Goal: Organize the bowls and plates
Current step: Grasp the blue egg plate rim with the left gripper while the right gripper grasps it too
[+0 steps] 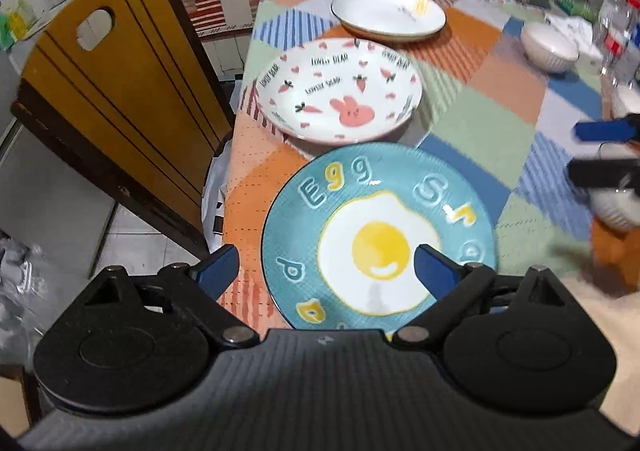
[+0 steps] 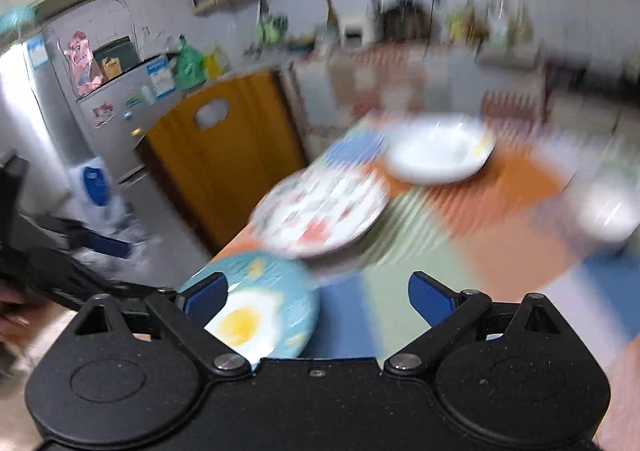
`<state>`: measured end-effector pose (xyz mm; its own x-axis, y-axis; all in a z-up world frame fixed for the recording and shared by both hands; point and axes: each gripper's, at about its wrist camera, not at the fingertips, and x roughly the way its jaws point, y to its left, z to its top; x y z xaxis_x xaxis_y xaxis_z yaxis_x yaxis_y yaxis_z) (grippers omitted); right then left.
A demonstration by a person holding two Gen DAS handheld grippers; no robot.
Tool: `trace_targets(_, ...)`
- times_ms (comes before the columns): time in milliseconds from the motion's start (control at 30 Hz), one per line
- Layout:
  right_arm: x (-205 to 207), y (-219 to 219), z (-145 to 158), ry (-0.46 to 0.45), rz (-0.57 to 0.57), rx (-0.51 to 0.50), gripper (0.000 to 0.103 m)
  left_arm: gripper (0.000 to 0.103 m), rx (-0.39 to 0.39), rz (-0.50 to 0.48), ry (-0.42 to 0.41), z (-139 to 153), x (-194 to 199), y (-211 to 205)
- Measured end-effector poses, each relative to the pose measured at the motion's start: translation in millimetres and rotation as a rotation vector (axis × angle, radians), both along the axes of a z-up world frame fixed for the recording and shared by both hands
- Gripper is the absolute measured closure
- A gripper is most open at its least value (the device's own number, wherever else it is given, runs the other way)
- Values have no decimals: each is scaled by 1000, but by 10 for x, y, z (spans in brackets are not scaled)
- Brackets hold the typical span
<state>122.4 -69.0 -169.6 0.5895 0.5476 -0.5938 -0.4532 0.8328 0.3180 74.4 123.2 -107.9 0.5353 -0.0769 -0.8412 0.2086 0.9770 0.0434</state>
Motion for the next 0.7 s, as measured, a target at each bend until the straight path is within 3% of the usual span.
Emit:
trace_targets(167,52,371,-468,100,38,-33,13,8,8,-18,57,-244,178,87)
trace_targets(433,272,564,-835,274,152,-61,37,18,-6,-67,176,-598,366,274)
trace_targets(500,295,580,-903,300,168,-74,43,26,-1,-69,201,-647,362,282)
trace_targets(567,308,585,-930,322,180,-75,51,44,22,-29,227,-671,375,317)
trace_targets(600,311,589,-947,332,186,-71,59,48,22,-9,225,-675,384,351)
trace_targets(633,327,603,-969,337,189,-73,69,53,8,-3,218,-672,385,380)
trace_targets(700,330,627,-982,333,180,-87,75,60,-43,9,233,-688,396,440)
